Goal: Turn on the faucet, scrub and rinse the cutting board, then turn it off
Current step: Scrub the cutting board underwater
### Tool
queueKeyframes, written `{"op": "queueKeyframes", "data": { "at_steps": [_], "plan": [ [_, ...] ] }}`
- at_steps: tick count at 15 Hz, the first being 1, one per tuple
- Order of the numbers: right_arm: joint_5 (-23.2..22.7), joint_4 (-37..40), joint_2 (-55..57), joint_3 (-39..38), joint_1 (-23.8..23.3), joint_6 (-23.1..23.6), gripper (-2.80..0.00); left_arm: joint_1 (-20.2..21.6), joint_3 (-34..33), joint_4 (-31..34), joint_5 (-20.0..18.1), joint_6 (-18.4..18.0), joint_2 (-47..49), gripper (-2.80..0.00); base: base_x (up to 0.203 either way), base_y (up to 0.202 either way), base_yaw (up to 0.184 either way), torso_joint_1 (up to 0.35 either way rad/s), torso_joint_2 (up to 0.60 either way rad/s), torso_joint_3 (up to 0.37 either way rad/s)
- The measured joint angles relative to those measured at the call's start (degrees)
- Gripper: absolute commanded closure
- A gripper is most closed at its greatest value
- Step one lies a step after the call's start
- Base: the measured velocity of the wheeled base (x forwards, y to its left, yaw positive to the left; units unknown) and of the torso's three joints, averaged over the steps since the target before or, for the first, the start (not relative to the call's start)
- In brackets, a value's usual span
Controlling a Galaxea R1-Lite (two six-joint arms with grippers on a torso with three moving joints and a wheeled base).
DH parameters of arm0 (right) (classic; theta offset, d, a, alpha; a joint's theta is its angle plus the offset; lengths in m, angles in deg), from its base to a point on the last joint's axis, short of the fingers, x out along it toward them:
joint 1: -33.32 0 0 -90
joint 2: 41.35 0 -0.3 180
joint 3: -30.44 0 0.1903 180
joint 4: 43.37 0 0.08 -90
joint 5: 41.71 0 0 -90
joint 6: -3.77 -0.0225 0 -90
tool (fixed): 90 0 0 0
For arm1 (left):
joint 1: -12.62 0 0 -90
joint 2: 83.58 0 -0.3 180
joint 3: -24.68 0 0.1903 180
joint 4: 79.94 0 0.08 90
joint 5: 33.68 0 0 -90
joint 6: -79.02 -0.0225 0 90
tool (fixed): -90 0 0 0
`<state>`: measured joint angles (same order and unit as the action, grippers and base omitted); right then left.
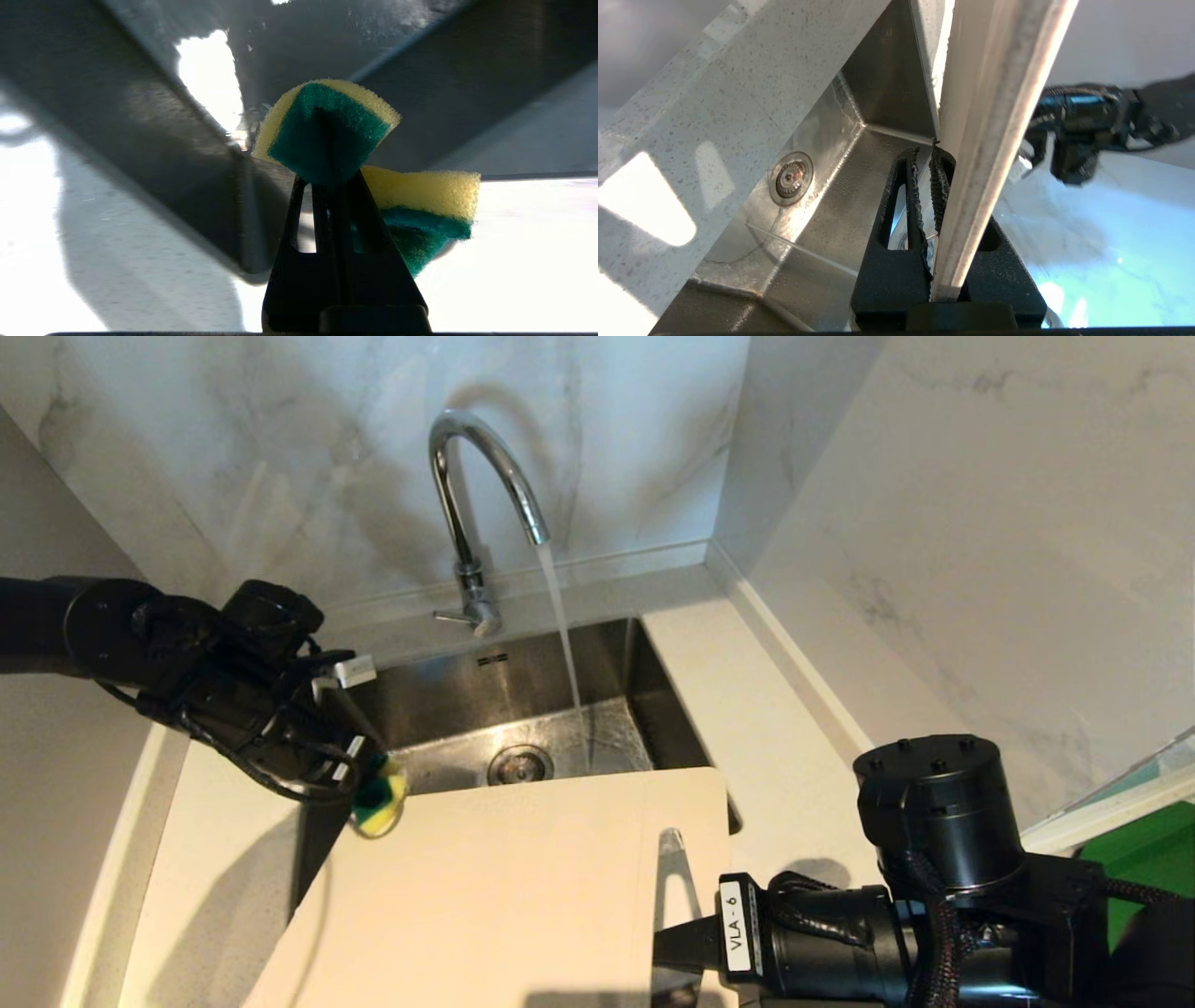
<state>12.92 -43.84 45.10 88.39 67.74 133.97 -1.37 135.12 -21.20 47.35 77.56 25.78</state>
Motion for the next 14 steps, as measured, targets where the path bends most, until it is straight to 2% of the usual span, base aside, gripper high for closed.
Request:
{"op": "queueKeyframes", "data": {
  "at_steps": [4,7,8,10,12,14],
  "plan": [
    [0.0,-0.1,0.0,0.0,0.0,0.0,0.0,4.3,-1.9,-1.2,-2.4,-0.3,-0.5,0.0,0.0,0.0,0.0,0.0,0.0,0.0],
    [0.0,-0.2,-0.1,-0.1,0.0,0.0,0.0,7.4,0.6,-1.3,-3.5,0.0,-2.3,0.0,0.0,0.0,0.0,0.0,0.0,0.0],
    [0.0,-0.2,-0.1,-0.1,0.0,0.0,0.0,8.4,2.0,-1.9,-4.6,0.8,-3.0,0.0,0.0,0.0,0.0,0.0,0.0,0.0],
    [0.0,-0.1,-0.1,-0.2,0.0,0.0,0.0,9.6,5.4,-3.7,-7.1,4.9,-4.7,0.0,0.0,0.0,0.0,0.0,0.0,0.0],
    [0.0,-0.1,-0.1,-0.1,0.0,0.0,0.0,9.9,10.0,-3.9,-7.4,8.3,-6.5,0.0,0.0,0.0,0.0,0.0,0.0,0.0],
    [0.0,-0.1,-0.1,-0.2,0.0,0.0,0.0,8.8,13.3,-2.1,-7.4,9.5,-8.8,0.0,0.0,0.0,0.0,0.0,0.0,0.0]
  ]
}}
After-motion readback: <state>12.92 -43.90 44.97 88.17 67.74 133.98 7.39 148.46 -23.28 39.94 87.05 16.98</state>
